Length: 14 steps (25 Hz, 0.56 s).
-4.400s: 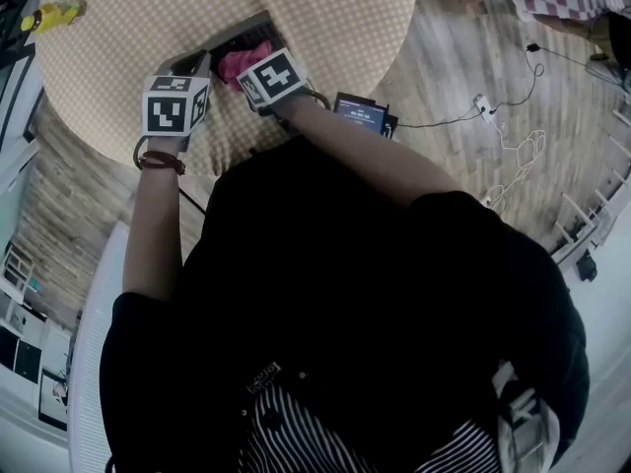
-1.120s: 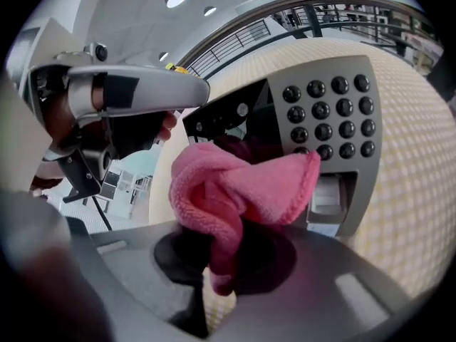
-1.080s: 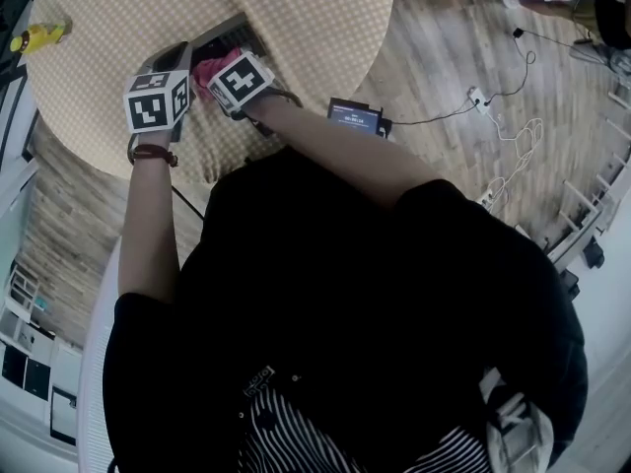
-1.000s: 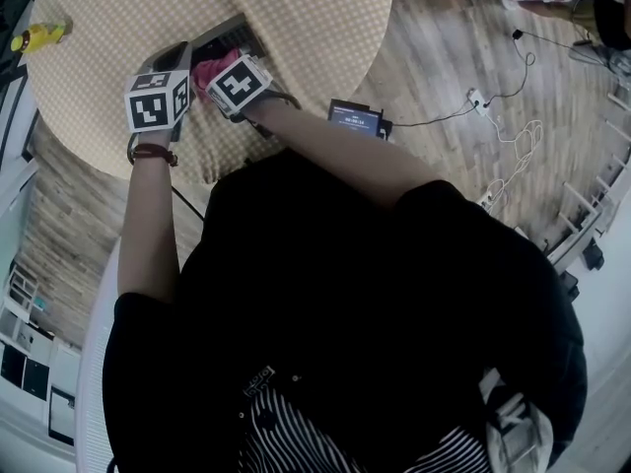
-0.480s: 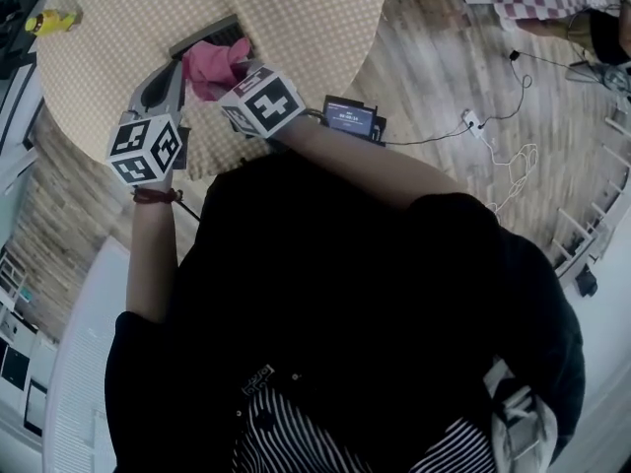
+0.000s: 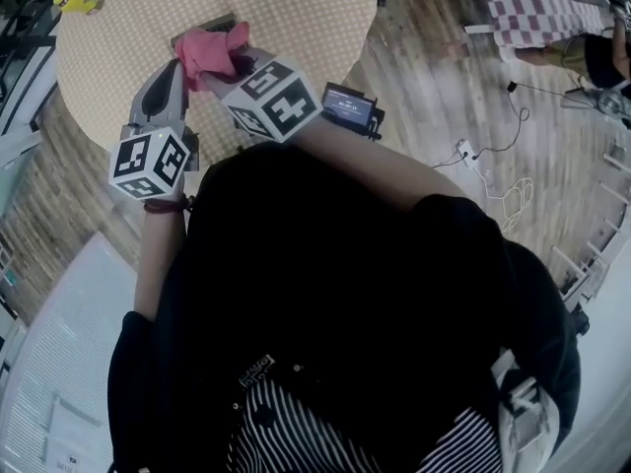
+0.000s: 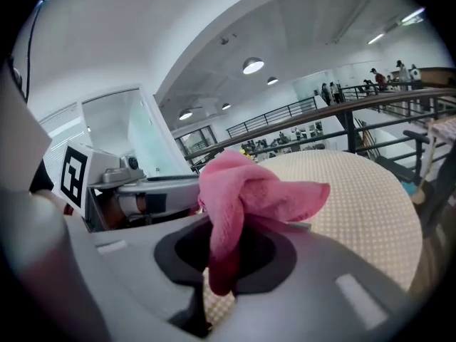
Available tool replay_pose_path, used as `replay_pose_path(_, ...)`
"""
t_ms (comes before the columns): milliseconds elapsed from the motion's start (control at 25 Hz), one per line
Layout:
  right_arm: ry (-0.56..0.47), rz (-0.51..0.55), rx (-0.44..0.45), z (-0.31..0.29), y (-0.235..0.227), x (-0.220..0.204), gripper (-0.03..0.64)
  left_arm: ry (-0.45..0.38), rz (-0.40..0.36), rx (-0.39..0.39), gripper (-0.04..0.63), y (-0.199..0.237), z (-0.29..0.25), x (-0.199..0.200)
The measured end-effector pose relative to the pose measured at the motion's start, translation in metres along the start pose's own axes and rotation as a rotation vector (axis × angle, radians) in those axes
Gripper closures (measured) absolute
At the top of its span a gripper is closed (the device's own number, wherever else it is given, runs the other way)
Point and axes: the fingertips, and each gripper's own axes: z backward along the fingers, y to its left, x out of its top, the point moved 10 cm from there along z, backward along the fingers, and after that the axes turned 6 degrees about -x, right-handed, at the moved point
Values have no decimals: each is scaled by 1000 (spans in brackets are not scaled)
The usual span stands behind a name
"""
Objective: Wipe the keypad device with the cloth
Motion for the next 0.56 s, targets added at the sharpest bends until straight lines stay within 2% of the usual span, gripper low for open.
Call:
replay_pose_path(200,-9,10,45,14,18,-22,557,-17,-2,52,592,-29,35,-17)
replay_pose_path(360,4,31,115,17,49,-43,557,-10,33,128,592,-50,80,-44)
replay_pose_path(440,9,48,139,2,62,-50,557,-10,44,149,592,-38,93,-58)
replay_pose_path(560,17,63,150,-52,71,-55,557,-11,52,154,592,14,94,-78)
